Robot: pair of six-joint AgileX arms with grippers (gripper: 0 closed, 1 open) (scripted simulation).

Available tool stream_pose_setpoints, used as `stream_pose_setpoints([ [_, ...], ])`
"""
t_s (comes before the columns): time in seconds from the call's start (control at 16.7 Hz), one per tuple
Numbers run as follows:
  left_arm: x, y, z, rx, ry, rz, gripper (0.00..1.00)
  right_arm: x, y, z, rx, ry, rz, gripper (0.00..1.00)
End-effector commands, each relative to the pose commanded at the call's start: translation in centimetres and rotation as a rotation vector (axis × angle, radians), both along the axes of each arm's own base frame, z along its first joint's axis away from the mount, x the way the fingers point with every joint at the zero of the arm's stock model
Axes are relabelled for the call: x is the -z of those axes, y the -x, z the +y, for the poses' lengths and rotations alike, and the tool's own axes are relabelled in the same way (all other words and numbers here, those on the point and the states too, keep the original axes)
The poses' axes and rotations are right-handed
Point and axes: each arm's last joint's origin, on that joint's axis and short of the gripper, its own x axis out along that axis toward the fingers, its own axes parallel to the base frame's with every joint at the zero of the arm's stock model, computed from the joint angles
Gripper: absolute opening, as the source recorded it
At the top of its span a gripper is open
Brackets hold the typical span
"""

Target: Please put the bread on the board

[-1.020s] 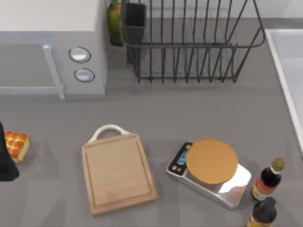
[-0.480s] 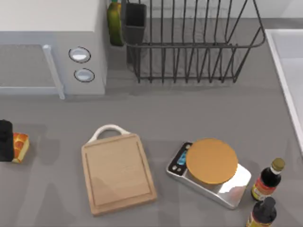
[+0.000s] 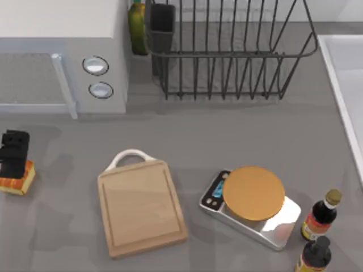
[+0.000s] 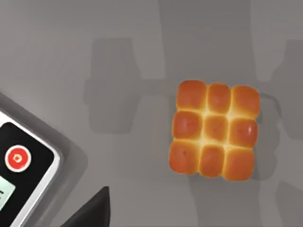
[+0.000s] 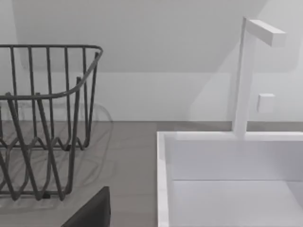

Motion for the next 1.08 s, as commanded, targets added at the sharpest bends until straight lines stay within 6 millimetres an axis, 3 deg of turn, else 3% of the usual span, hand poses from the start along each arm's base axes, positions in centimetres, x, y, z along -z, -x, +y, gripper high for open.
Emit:
stream_pose_setpoints([
  [0.3,3.3,-5.7,0.2,0.055,-0.011,0.363,1.00,0.0,0.0,0.0,0.000,0.000,0.000,1.00],
  [0.54,4.6,-8.9,0.1,0.098,-0.015,0.504,1.00,0.0,0.0,0.0,0.000,0.000,0.000,1.00],
  [0.72,4.6,-10.1,0.1,0.111,-0.010,0.510,1.00,0.0,0.0,0.0,0.000,0.000,0.000,1.00],
  [1.08,4.5,-10.1,0.2,0.108,-0.009,0.505,1.00,0.0,0.0,0.0,0.000,0.000,0.000,1.00],
])
